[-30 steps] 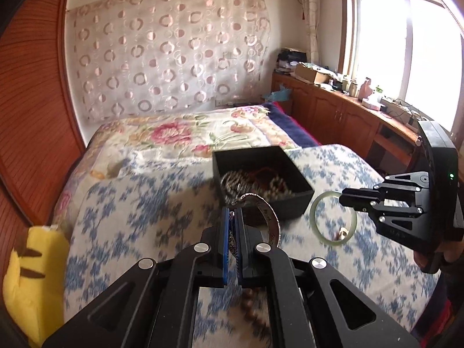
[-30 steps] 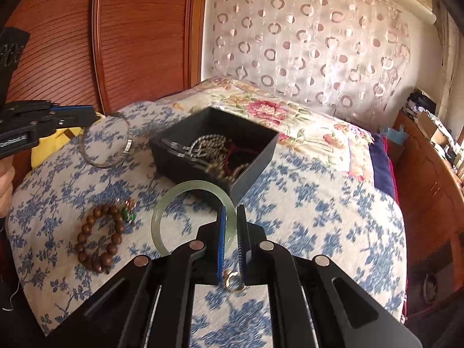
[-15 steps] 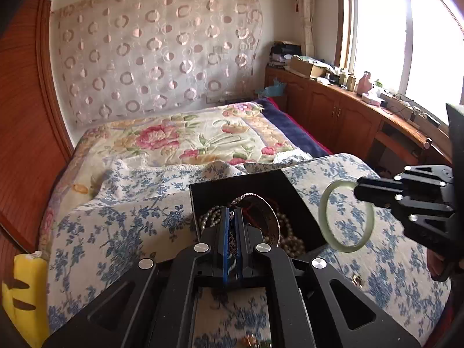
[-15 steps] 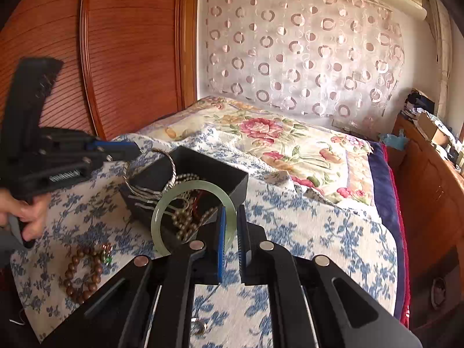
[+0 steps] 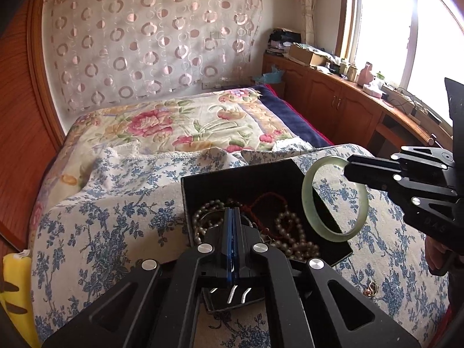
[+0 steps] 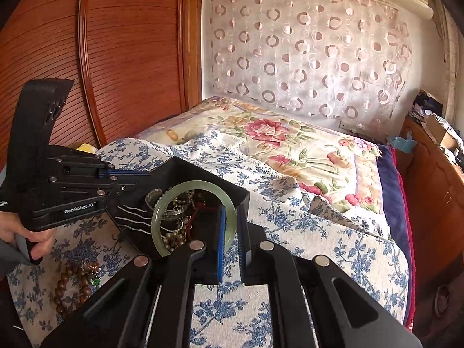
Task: Organize jewelry
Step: 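Drop the silver bangle into the box with the left tool while the right tool carries the jade bangle, then lower the jade bangle into the black box and open the right tool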
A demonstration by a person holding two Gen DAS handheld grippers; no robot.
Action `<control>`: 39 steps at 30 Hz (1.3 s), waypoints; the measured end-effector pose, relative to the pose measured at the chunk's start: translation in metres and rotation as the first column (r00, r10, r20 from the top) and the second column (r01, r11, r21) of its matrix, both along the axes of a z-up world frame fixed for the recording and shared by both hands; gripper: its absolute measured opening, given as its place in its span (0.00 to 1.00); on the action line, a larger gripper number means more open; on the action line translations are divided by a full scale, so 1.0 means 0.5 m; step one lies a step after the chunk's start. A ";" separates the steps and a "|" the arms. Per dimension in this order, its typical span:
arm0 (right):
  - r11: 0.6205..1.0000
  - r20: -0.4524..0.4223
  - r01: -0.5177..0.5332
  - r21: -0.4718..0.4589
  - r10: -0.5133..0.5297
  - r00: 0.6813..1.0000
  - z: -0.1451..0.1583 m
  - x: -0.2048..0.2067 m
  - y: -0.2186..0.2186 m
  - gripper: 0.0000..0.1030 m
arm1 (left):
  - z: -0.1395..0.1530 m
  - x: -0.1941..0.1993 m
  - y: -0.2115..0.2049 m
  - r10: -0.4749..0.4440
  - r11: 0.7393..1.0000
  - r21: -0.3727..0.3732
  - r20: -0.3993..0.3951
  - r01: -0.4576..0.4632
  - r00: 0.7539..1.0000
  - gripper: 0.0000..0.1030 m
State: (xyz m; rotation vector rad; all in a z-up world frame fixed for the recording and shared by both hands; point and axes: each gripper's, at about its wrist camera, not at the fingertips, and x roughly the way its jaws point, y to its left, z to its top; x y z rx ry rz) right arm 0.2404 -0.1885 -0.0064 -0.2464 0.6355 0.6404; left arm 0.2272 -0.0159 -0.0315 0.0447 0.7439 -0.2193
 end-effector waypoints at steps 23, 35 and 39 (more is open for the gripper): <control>0.987 -0.024 -0.093 -0.127 0.091 0.996 -0.060 -0.009 0.118 0.09 | 0.030 -0.062 0.092 0.119 0.992 0.032 0.049 -0.121 0.992 0.00; 0.997 -0.049 -0.047 -0.061 0.044 0.998 -0.031 -0.041 0.066 0.27 | 0.013 -0.166 0.095 0.114 0.993 0.035 0.022 -0.115 0.993 0.00; 0.999 -0.033 -0.019 -0.048 0.017 0.999 -0.015 -0.079 0.035 0.29 | 0.010 -0.209 0.091 0.111 0.993 0.033 0.021 -0.112 0.994 0.00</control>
